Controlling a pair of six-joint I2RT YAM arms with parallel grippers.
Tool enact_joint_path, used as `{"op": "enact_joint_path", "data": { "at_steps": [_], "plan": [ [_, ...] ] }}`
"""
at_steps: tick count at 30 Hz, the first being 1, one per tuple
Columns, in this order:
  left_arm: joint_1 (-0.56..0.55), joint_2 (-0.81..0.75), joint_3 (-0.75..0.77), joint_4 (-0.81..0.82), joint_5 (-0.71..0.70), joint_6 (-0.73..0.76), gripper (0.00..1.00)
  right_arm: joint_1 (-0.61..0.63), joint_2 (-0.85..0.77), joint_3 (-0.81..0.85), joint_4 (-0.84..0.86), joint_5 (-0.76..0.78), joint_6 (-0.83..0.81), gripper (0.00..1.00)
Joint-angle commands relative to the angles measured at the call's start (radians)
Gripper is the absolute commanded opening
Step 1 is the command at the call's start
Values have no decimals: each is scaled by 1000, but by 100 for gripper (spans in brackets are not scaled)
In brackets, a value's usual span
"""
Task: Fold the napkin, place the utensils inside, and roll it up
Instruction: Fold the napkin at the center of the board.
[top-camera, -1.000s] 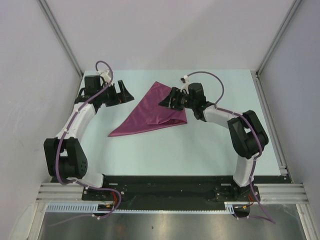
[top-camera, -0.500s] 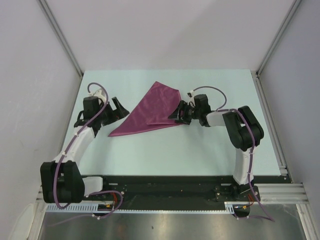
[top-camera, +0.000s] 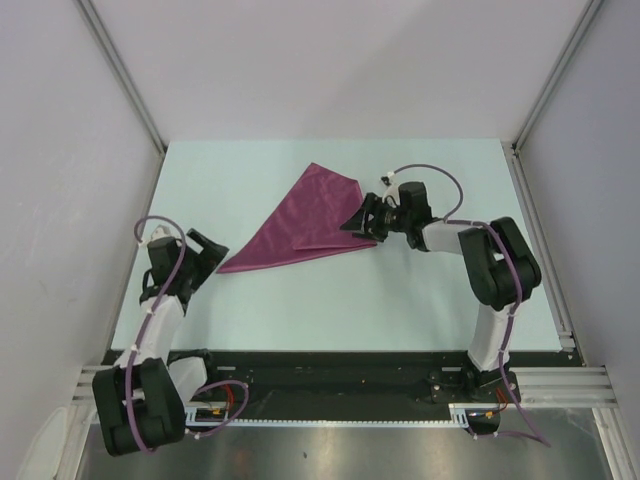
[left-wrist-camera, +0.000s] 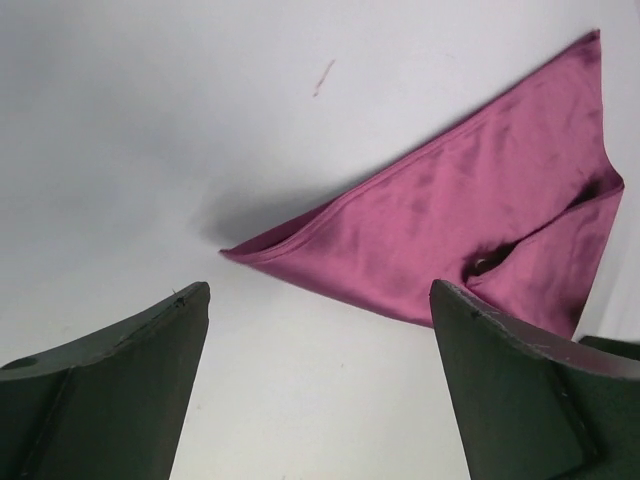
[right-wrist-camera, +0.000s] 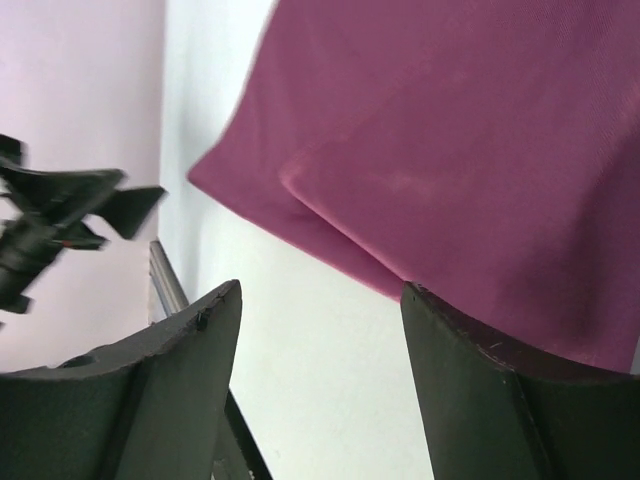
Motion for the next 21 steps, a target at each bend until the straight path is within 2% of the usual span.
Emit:
{"op": "enact_joint_path", "data": {
  "at_steps": [1, 11, 21],
  "plan": [
    [15, -76, -75, 68, -66, -120, 93, -34, -115, 34, 16, -62, -10, 70],
    [53, -1, -206, 238, -43, -255, 72, -95, -245, 22, -20, -93, -10, 71],
    [76, 149, -243, 415, -19, -304, 60, -124, -278, -5, -15, -95, 1, 71]
  ]
}}
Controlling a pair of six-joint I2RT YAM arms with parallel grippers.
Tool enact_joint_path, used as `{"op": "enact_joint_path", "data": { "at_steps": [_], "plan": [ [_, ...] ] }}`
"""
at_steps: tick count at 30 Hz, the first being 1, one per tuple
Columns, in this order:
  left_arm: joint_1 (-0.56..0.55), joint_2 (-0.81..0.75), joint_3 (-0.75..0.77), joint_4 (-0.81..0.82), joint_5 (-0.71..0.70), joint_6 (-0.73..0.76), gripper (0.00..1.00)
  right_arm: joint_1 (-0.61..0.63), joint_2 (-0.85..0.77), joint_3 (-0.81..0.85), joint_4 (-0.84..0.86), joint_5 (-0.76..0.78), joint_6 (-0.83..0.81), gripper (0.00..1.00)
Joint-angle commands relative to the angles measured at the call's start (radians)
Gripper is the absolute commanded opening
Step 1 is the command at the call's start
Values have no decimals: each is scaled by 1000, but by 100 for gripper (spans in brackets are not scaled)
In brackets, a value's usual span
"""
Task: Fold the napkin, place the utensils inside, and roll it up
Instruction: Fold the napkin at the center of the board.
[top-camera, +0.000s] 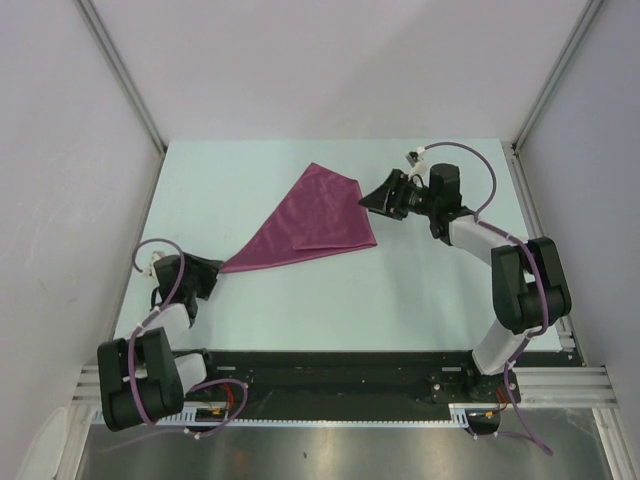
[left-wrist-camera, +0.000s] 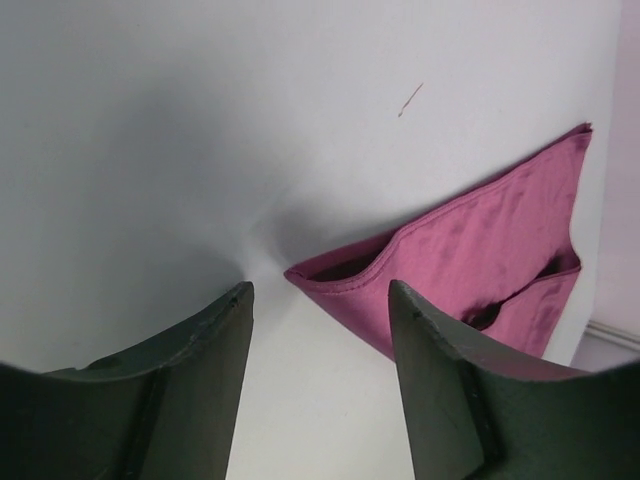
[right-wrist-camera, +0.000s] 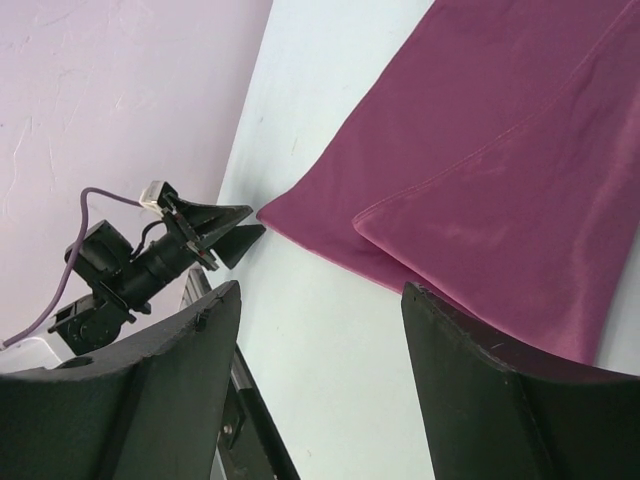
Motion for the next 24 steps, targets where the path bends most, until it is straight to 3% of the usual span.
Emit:
{"op": "enact_joint_path", "data": {
  "at_steps": [1, 24],
  "plan": [
    [19, 47, -26, 94, 16, -37, 57, -7, -56, -10, 1, -15, -3, 71],
    [24, 127, -36, 157, 16, -16, 32, -24, -62, -24, -18, -12, -12, 71]
  ]
}}
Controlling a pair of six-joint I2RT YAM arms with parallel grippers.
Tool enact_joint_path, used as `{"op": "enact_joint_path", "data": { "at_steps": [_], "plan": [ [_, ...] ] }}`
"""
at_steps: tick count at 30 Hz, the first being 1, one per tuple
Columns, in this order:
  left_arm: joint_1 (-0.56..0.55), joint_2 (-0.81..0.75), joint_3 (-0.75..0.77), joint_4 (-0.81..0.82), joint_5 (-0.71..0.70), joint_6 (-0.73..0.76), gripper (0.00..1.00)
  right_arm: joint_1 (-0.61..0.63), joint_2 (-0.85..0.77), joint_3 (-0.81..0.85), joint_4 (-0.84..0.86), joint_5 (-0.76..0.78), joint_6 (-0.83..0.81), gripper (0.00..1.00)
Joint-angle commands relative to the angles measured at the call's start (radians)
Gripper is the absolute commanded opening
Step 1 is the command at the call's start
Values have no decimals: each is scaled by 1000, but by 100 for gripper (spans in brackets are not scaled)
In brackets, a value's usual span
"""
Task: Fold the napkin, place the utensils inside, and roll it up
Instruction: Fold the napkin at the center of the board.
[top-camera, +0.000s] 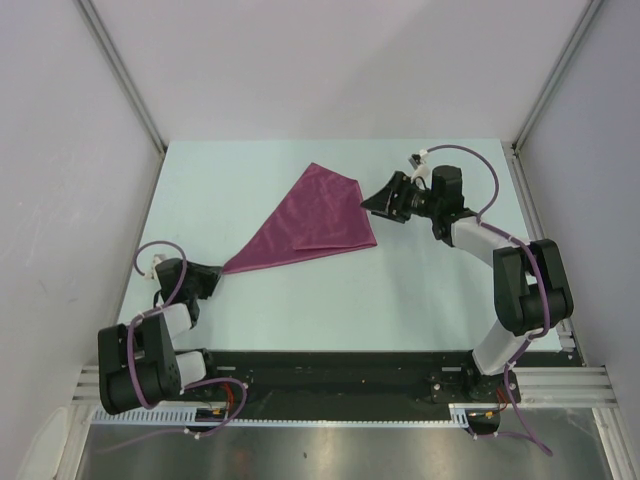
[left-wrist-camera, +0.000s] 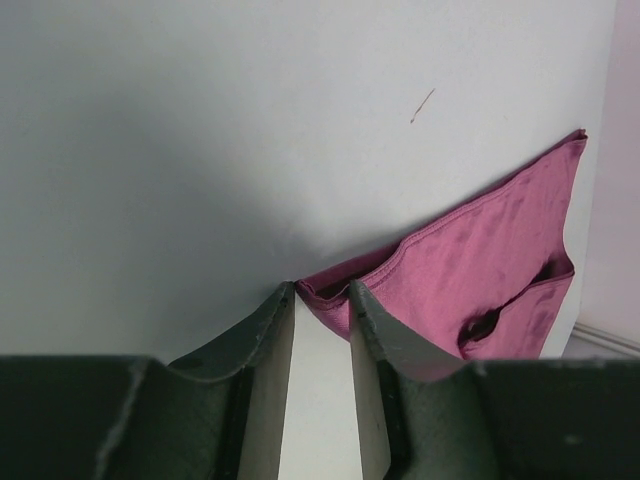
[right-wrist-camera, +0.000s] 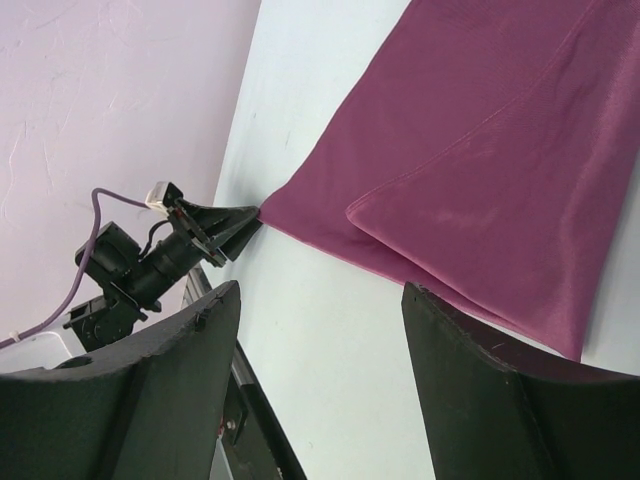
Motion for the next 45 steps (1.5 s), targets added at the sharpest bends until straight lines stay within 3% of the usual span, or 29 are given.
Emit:
{"op": "enact_joint_path", "data": {
  "at_steps": [1, 5, 10, 17, 20, 23, 25, 32, 37, 45],
  "plan": [
    [13, 35, 8, 2, -2, 18, 31, -11, -47, -5, 11, -12, -17, 71],
    [13, 55, 14, 9, -1, 36, 24, -17, -47, -8, 6, -11, -18, 71],
    [11, 65, 40, 12, 13, 83, 0, -23, -47, -13, -1, -12, -26, 71],
    [-16, 82, 179, 77, 117, 238, 0, -40, -47, -16, -17, -17, -41, 71],
    [-117, 111, 296, 40, 116, 320, 0, -48, -47, -16, -20, -18, -44, 71],
    [-322, 163, 422, 5, 55, 390, 0, -52, -49, -19, -21, -23, -43, 71],
    [-398, 211, 519, 0, 39, 435, 0, -58, -56, -21, -21, -26, -43, 71],
    [-701, 554, 848, -69, 42, 551, 0, -81, -98, -62, -32, -26, -46, 71],
    [-820, 679, 989, -96, 53, 600, 0, -120, -147, -91, -49, -28, -52, 71],
    [-901, 808, 1091, -144, 70, 685, 0, -161, -167, -108, -78, -44, -72, 71]
  ]
}}
